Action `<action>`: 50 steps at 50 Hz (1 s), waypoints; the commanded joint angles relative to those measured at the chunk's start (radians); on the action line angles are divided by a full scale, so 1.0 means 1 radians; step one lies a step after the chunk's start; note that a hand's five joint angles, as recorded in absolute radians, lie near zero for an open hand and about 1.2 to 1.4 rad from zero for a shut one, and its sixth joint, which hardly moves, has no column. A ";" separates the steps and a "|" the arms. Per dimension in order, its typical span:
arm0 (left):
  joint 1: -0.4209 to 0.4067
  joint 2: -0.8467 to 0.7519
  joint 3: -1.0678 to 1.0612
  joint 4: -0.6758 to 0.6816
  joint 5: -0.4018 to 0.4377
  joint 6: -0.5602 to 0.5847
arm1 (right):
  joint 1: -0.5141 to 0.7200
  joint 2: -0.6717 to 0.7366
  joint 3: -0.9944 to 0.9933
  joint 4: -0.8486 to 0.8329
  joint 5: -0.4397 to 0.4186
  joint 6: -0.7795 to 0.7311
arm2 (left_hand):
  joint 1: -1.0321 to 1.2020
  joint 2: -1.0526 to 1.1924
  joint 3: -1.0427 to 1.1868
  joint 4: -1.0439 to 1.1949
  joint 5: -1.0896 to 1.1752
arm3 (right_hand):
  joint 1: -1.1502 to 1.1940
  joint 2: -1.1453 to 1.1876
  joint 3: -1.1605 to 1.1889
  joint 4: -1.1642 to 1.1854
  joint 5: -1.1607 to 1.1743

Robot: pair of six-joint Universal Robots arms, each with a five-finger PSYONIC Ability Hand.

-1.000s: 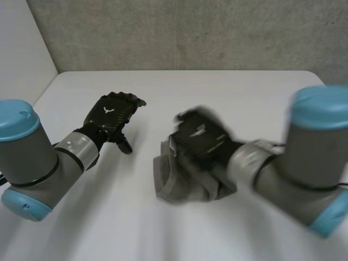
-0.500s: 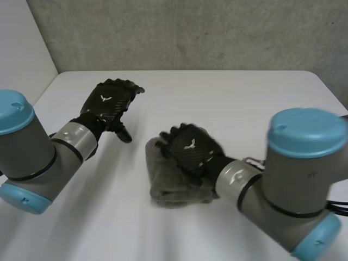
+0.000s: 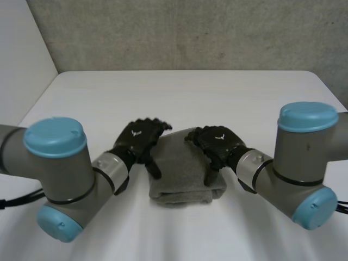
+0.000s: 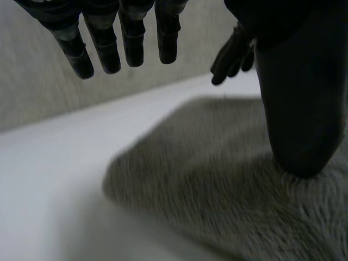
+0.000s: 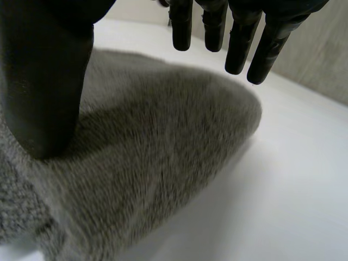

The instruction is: Fold the towel.

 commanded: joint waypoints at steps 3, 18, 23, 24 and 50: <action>0.000 -0.090 0.014 0.000 -0.020 0.028 | -0.026 0.054 -0.018 -0.009 0.007 -0.008 | -0.040 -0.016 -0.057 -0.066 0.005 | -0.061 -0.062 -0.052 -0.076 -0.060; -0.009 -0.113 0.014 -0.003 -0.034 0.037 | -0.039 0.054 -0.003 0.001 0.010 -0.048 | -0.040 -0.016 -0.057 -0.066 0.005 | -0.061 -0.062 -0.052 -0.076 -0.060; 0.000 -0.017 0.029 -0.011 -0.060 0.037 | -0.045 -0.052 0.005 0.007 0.012 -0.040 | -0.058 -0.034 -0.057 -0.066 -0.013 | -0.061 -0.062 -0.052 -0.076 -0.060; 0.000 -0.017 0.029 -0.011 -0.060 0.037 | -0.045 -0.052 0.005 0.007 0.012 -0.040 | -0.058 -0.034 -0.057 -0.066 -0.013 | -0.061 -0.062 -0.052 -0.076 -0.060; 0.183 0.263 0.297 -0.270 -0.117 -0.010 | -0.144 -0.319 -0.184 0.079 0.249 0.105 | -0.090 -0.066 -0.057 -0.066 -0.045 | -0.061 -0.062 -0.052 -0.076 -0.060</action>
